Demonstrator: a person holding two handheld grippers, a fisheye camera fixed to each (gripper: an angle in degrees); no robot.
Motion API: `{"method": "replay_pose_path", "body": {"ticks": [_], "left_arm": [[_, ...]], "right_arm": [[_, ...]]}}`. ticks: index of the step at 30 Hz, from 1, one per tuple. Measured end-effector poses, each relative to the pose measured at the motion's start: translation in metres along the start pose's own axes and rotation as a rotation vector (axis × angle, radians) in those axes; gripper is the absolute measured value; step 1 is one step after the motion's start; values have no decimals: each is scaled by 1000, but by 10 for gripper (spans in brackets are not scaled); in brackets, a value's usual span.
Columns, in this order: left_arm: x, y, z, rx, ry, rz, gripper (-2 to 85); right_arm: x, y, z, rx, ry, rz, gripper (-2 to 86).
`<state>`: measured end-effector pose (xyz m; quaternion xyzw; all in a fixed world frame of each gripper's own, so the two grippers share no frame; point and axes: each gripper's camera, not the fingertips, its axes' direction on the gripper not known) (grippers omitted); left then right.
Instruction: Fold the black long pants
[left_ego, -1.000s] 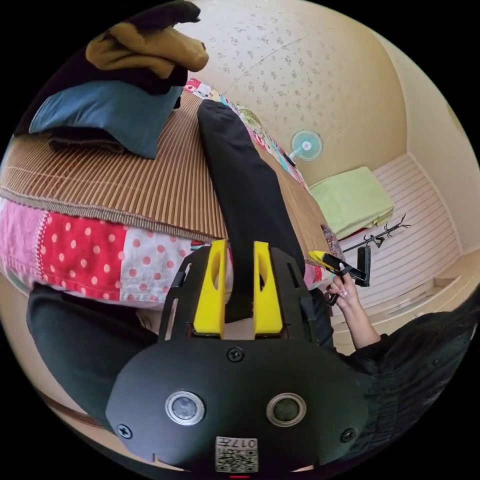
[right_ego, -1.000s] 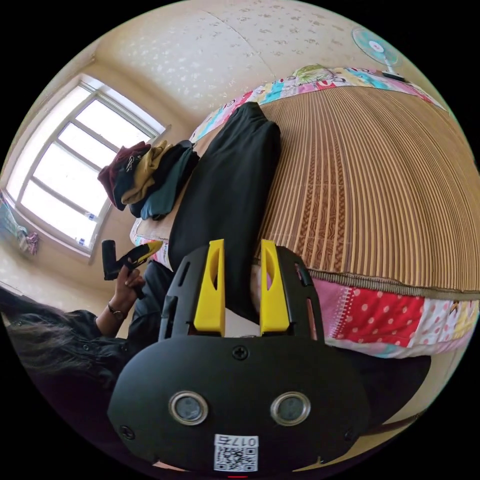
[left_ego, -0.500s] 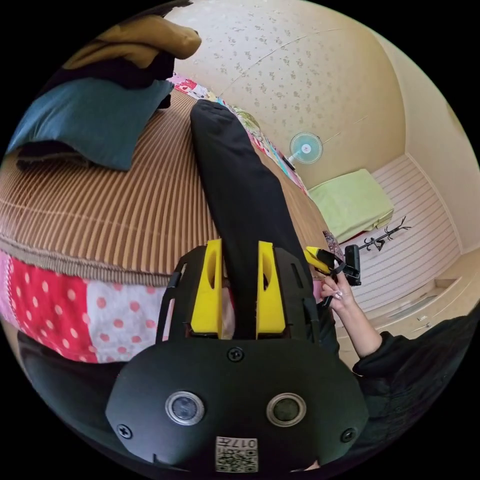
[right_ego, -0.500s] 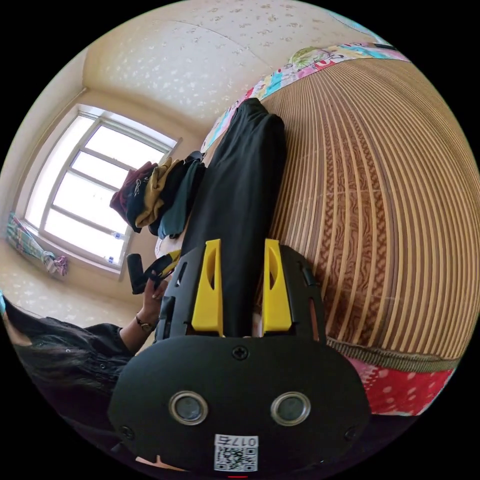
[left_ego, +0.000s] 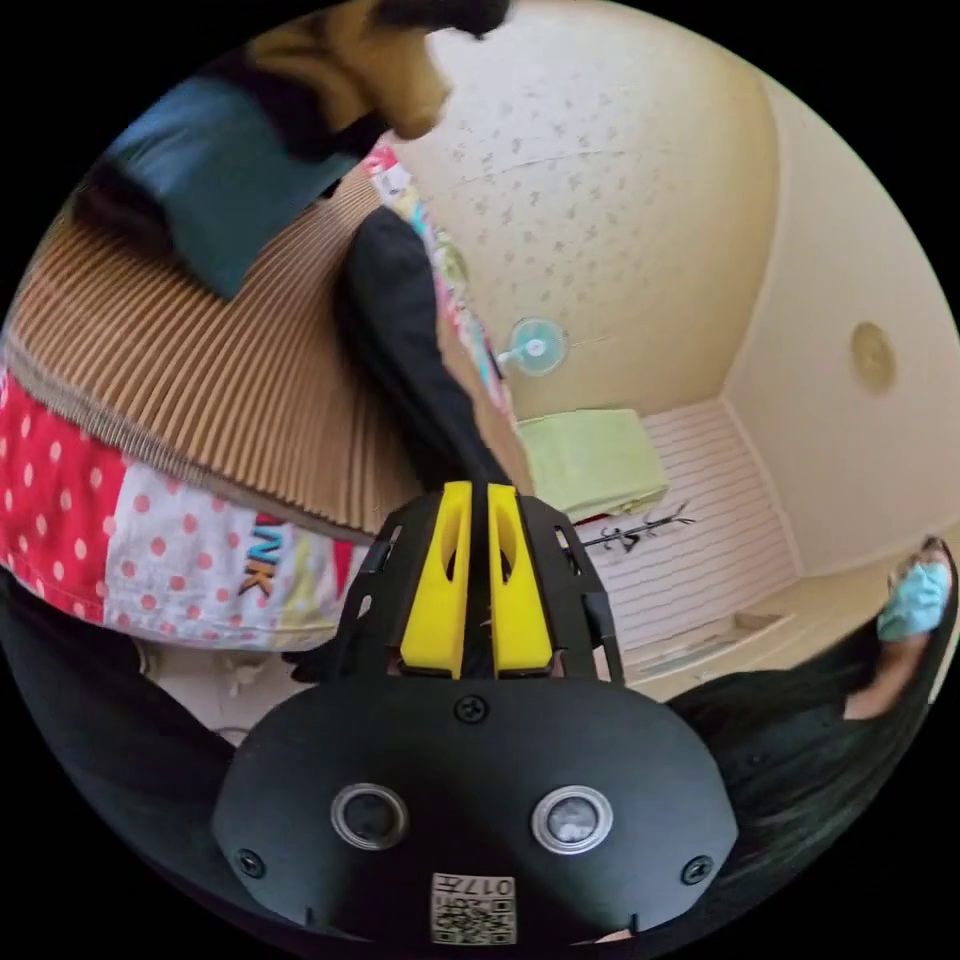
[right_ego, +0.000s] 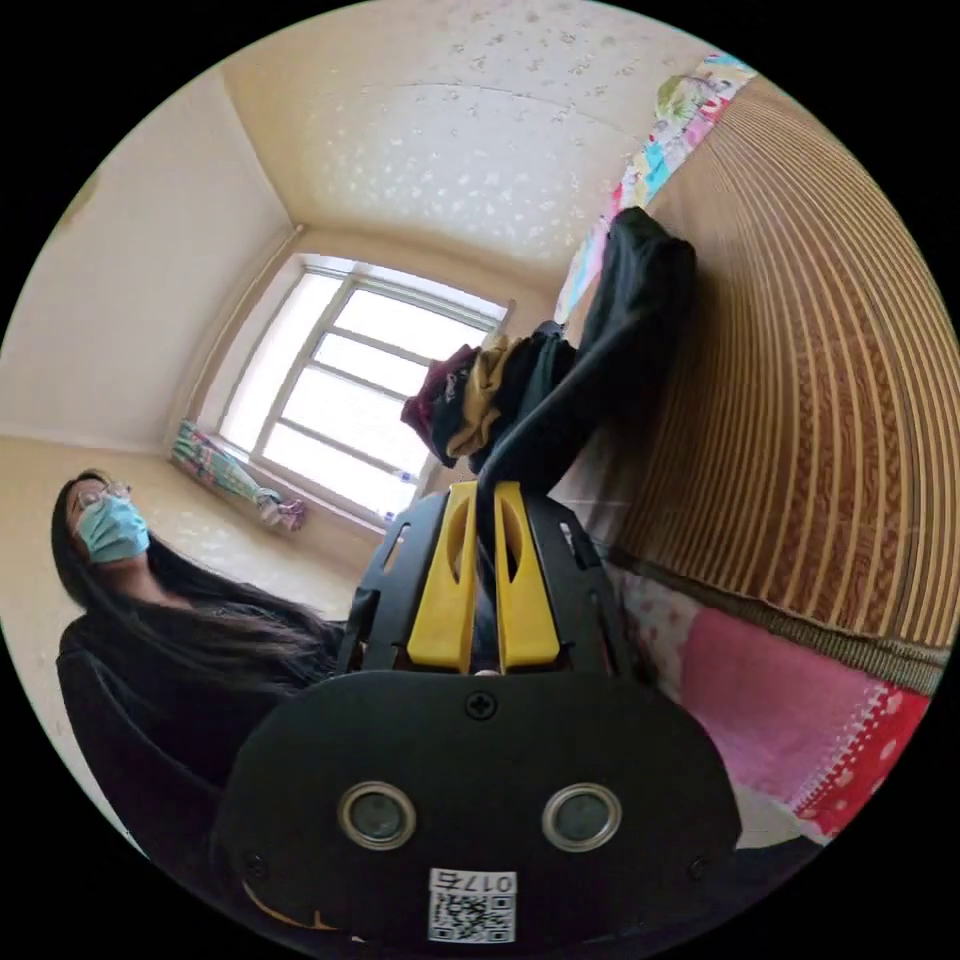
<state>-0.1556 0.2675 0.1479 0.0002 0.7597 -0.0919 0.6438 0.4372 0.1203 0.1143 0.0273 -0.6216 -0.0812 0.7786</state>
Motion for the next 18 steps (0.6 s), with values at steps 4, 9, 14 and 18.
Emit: {"method": "replay_pose_path", "body": {"ticks": [4,9,14,18], "left_arm": [[114,-28,-46,32,164,293,33],[259,-51,-90,104,222,683,29],[339,-85,-99,165,354,758,16],[333,-130,-67,142,267,673,13]], "right_arm": [[-120,-18,-33,52,-126,-318,32],[-287,-35,-56,93,-109,-745,29],[-407,-51,-75,197,-70,-929,27],[-422,-90,-73,241,137,-822,26]]}}
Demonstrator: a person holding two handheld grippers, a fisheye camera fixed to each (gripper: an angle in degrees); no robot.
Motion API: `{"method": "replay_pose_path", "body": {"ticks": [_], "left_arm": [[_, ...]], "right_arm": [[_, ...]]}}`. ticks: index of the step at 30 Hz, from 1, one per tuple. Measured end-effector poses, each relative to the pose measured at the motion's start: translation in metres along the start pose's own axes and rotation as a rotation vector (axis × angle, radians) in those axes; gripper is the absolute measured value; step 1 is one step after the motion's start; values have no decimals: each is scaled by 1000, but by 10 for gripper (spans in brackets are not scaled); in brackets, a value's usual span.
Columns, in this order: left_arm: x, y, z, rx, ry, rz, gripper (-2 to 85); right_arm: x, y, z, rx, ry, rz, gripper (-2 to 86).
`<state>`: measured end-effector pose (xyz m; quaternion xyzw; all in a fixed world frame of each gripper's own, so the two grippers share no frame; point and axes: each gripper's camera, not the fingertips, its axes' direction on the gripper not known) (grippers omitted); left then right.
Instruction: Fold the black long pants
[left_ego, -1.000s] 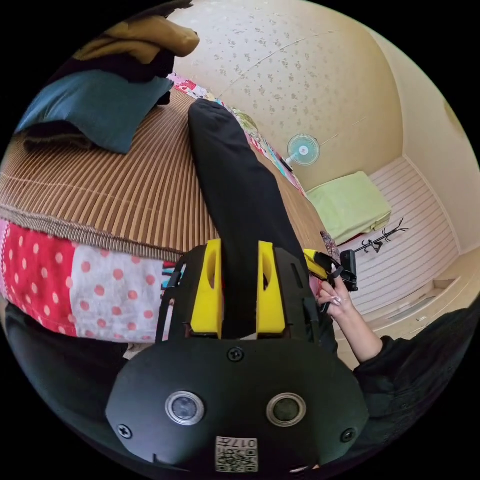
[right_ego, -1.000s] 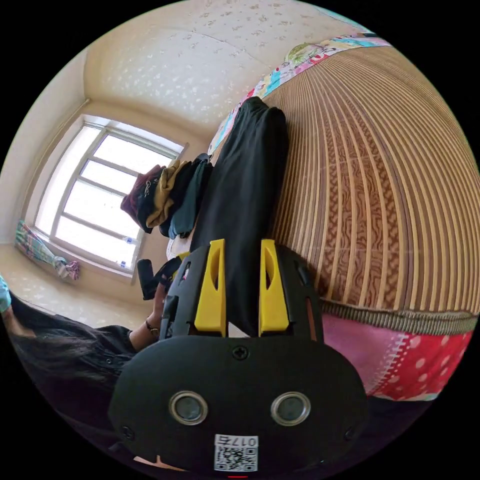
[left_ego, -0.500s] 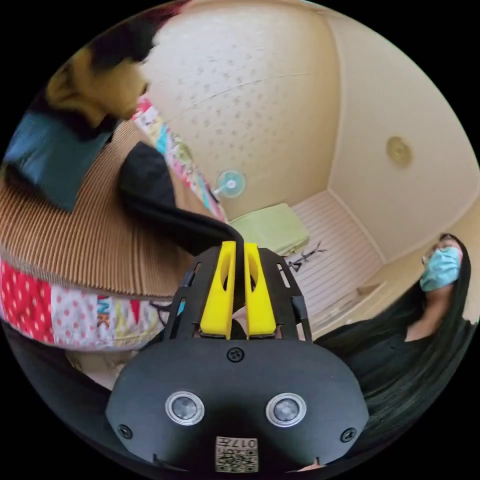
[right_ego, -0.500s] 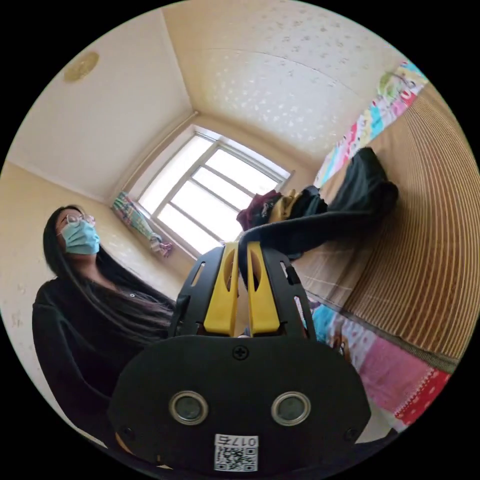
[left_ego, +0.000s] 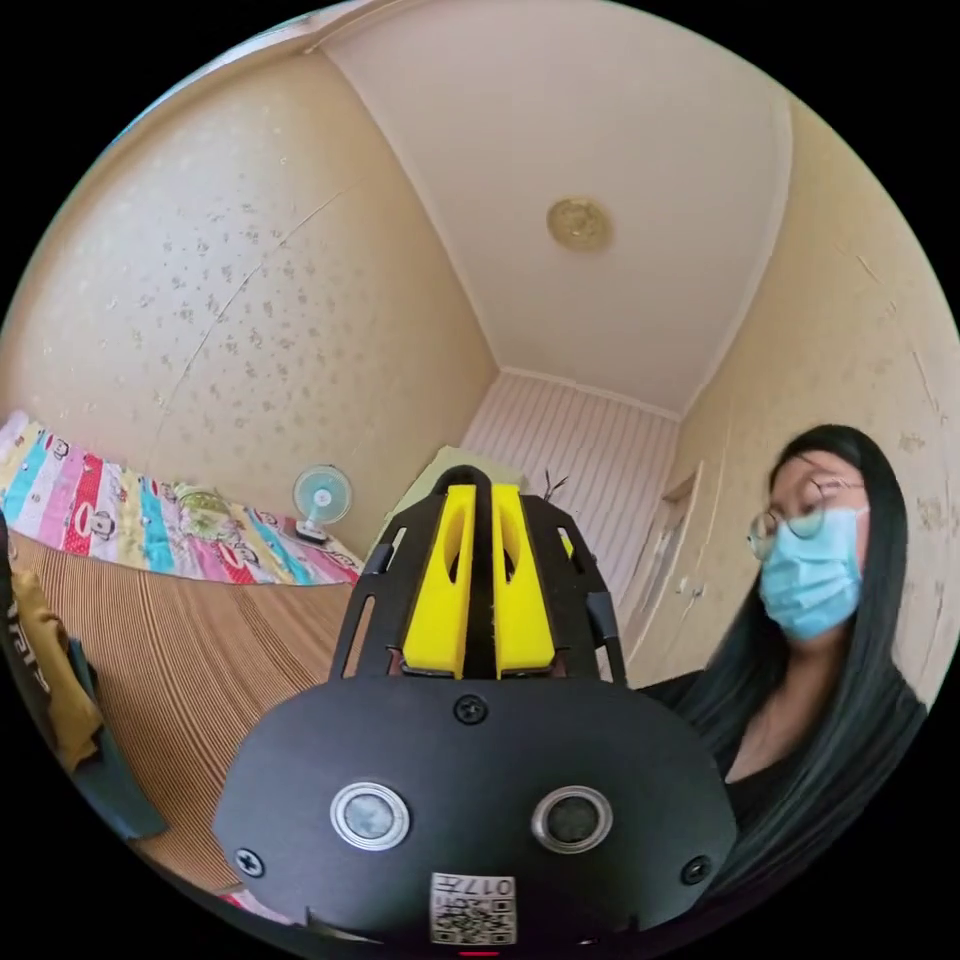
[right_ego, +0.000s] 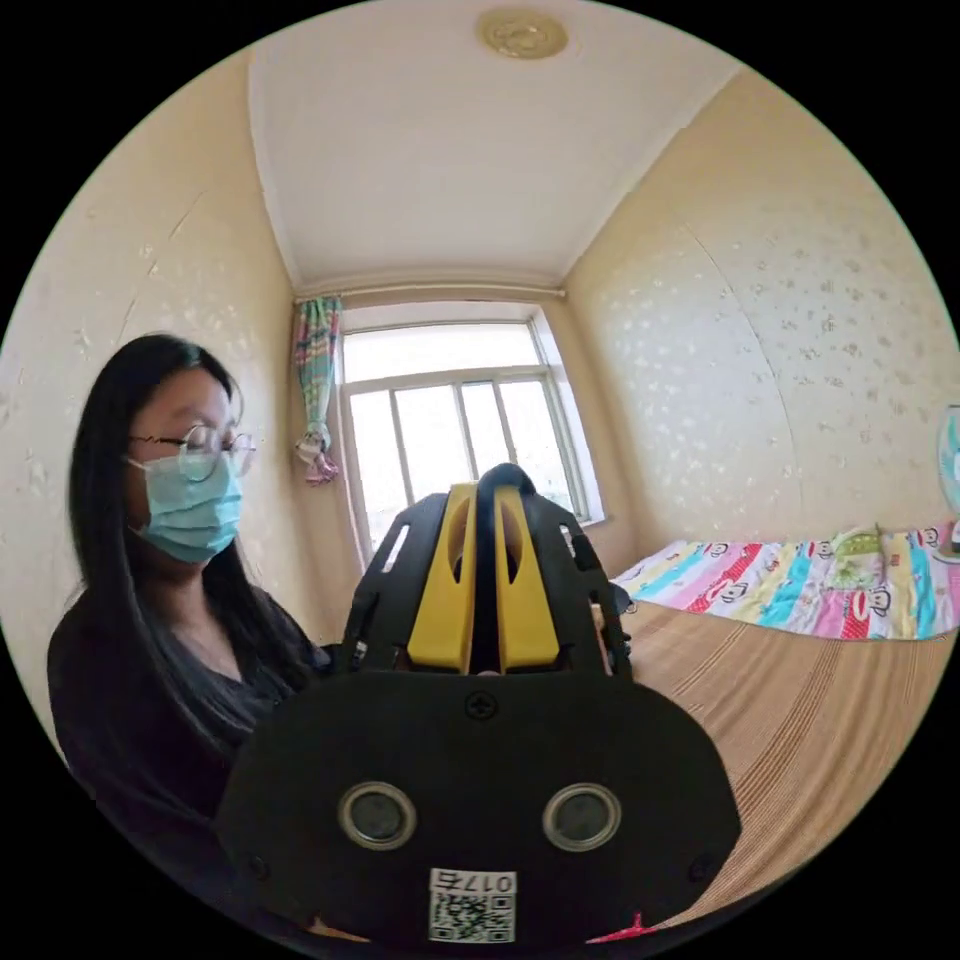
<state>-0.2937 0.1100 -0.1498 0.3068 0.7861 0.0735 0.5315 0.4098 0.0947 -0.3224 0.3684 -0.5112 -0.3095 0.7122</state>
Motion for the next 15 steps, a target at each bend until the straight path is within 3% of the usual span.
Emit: {"method": "replay_pose_path", "body": {"ticks": [6,10,15], "left_arm": [[-121,-33,71,-158,-254,-195,14],[-169,-40,99,-182,-377,-58,22],[-223,47,76,-261,-446,-83,38]], "right_arm": [[106,-39,65,-160,333,147,24],[146,-47,120,-225,564,23,23],[154,32,145,-277,494,41,26]]}}
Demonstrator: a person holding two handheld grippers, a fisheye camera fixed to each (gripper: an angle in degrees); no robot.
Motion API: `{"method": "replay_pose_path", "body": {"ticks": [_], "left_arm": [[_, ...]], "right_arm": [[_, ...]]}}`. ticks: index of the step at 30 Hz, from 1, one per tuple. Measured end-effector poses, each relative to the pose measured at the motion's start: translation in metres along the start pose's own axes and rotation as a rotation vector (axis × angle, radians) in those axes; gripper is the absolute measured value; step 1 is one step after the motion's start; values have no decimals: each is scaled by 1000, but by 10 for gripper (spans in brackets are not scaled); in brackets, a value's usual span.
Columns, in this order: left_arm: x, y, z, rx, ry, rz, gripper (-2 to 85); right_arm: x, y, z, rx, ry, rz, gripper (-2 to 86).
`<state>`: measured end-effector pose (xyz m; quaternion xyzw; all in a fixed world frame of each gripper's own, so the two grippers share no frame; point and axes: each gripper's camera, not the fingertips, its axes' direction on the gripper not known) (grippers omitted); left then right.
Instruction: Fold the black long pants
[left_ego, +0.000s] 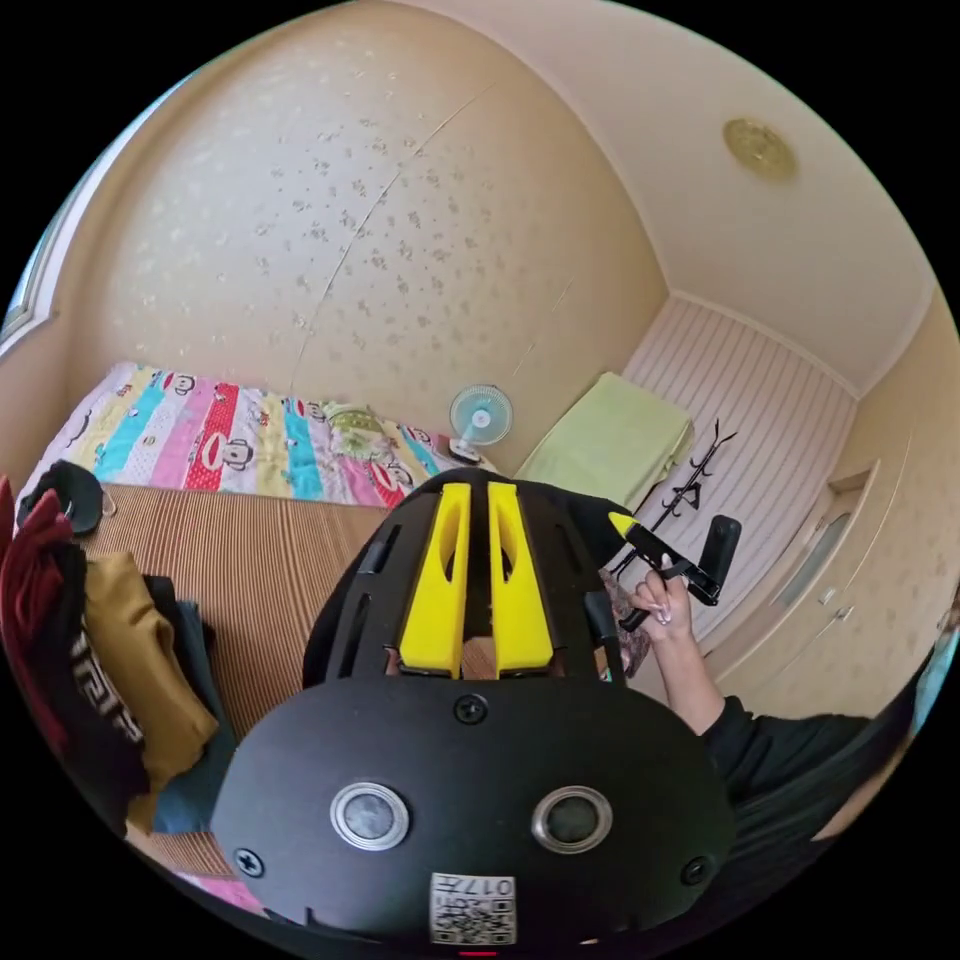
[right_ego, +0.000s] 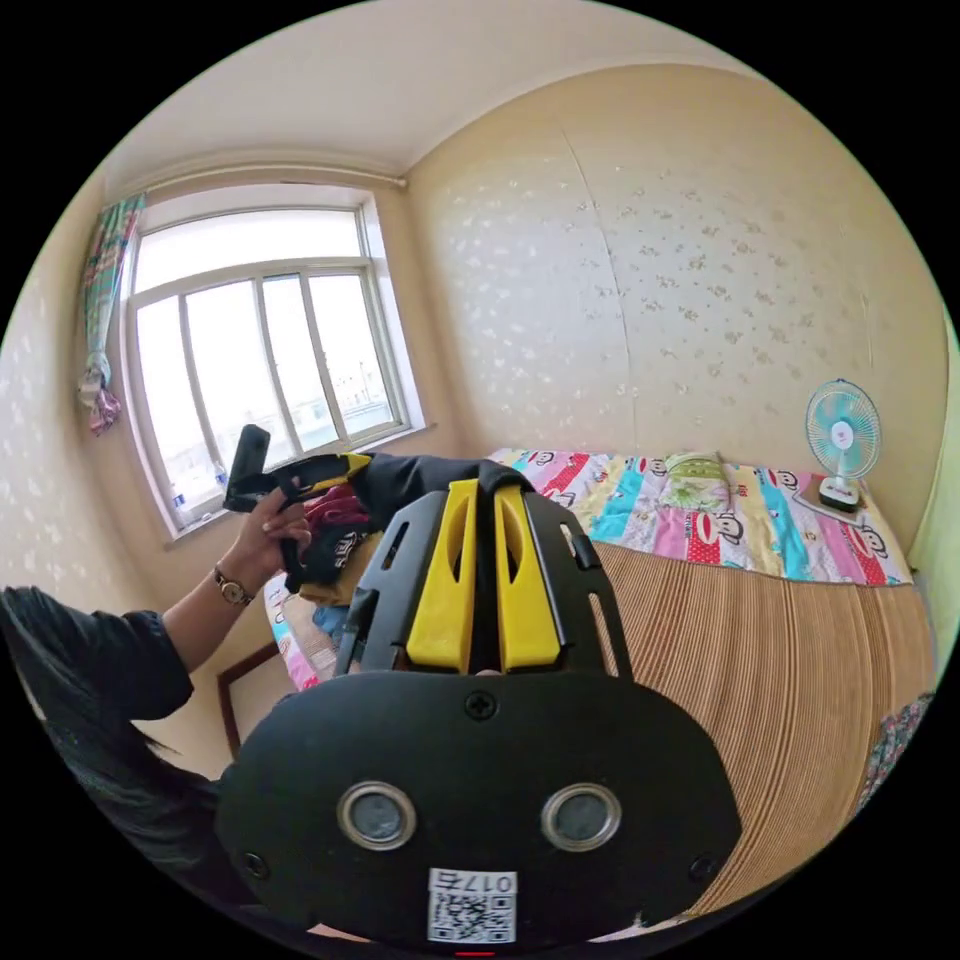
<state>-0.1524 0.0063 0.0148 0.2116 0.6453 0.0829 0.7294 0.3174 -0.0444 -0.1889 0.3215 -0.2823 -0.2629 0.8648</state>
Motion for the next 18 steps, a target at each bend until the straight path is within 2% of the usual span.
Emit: {"method": "replay_pose_path", "body": {"ticks": [3,4,6,8,9,11,13,18], "left_arm": [[-50,123,13,-111,21,-28,45],[-73,183,25,-182,24,-74,49],[-107,273,42,-306,-2,-169,56],[-153,386,54,-465,-54,-390,76],[-160,408,51,-465,-43,-437,82],[-180,465,32,-383,12,-560,80],[-191,475,24,-337,-9,-589,84],[-219,411,51,-292,-69,-454,111]], "right_arm": [[-7,108,19,-111,-86,-3,31],[-5,159,32,-202,-78,41,35],[2,240,54,-365,-65,160,43],[16,341,79,-648,-58,422,55],[16,358,78,-663,-74,464,58],[20,391,55,-570,-139,606,68],[31,389,44,-504,-133,657,80],[61,336,53,-379,-142,640,110]]}}
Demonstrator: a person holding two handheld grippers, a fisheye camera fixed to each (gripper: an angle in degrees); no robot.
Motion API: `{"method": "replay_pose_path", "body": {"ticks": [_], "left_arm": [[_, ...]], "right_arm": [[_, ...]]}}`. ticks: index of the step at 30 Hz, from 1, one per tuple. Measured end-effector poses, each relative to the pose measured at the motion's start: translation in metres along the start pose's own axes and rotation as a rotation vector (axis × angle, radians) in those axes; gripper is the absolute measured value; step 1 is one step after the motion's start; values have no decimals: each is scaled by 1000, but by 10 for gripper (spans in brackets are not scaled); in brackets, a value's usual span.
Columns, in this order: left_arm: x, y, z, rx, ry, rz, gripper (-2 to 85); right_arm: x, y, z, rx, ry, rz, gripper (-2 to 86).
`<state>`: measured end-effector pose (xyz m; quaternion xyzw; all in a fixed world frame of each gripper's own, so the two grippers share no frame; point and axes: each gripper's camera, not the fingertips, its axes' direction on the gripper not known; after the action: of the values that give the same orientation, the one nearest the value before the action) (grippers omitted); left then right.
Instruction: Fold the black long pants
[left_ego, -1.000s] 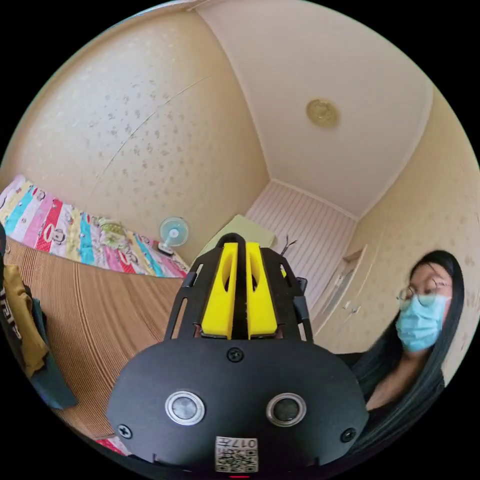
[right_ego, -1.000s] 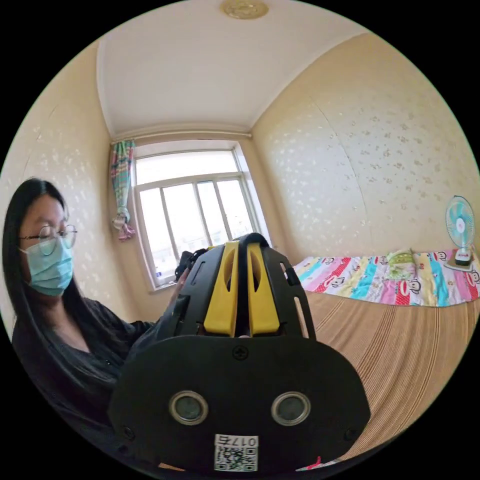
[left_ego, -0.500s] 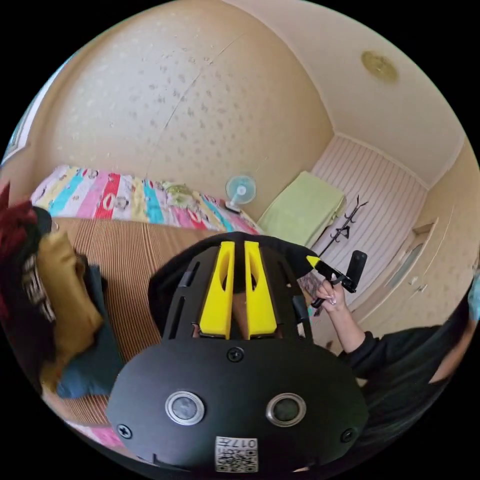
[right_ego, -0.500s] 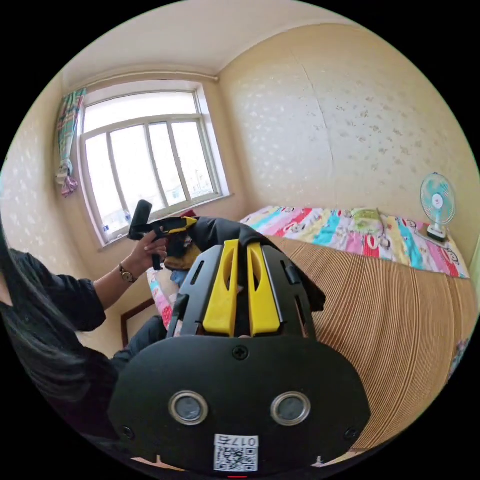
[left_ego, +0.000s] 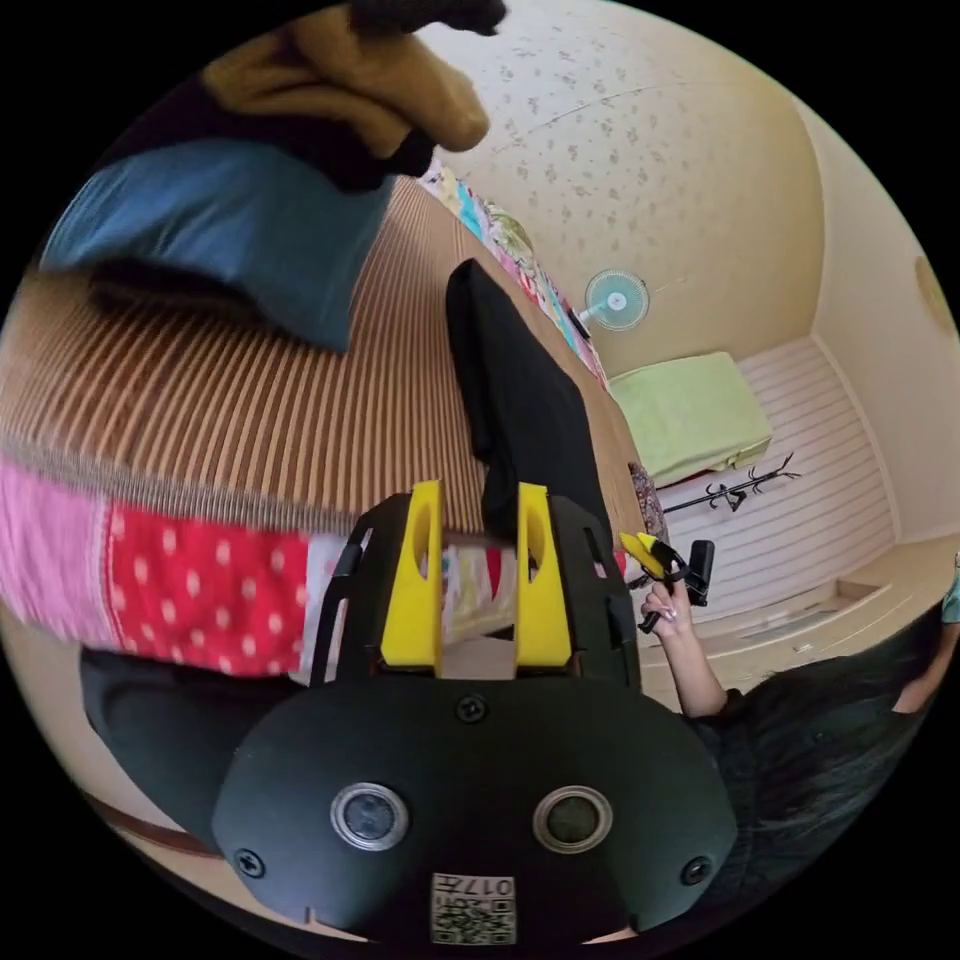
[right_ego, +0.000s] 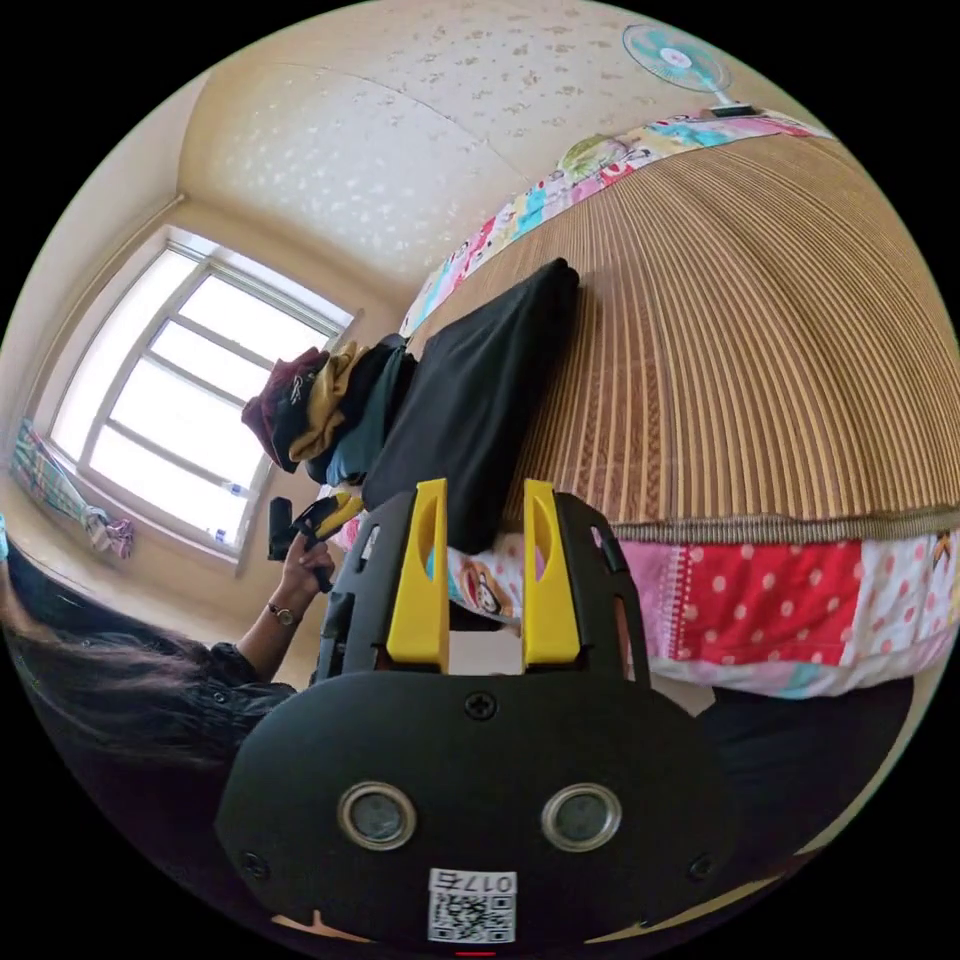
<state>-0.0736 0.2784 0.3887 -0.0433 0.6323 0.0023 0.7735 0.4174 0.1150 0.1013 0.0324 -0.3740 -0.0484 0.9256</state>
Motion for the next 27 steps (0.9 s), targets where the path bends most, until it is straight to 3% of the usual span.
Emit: {"method": "replay_pose_path", "body": {"ticks": [4,7,8,10,13,15,17,21,23,27], "left_arm": [[7,-87,54,-4,-74,121,122],[-7,-129,121,-97,2,112,155],[-13,-139,154,-172,-17,67,149],[-4,-141,174,-130,-79,77,138],[33,-138,216,-106,-181,149,118],[55,-136,252,-110,-151,157,104],[93,-134,320,-141,-69,157,90],[200,-129,446,-225,16,253,84],[300,-116,526,-407,104,413,82],[426,-49,580,-674,333,709,66]], "right_arm": [[-35,-42,3,12,-180,-91,118],[-45,-37,2,-58,-242,-140,119],[-41,-27,-2,-117,-235,-139,119],[-28,-1,-21,-163,-197,-109,118],[-4,59,-75,-99,-153,-9,109],[11,98,-109,-7,-131,82,102],[29,143,-145,146,-118,203,93],[30,169,-171,294,-197,227,77],[14,171,-172,332,-194,213,74],[-7,173,-157,275,-157,201,74]]}}
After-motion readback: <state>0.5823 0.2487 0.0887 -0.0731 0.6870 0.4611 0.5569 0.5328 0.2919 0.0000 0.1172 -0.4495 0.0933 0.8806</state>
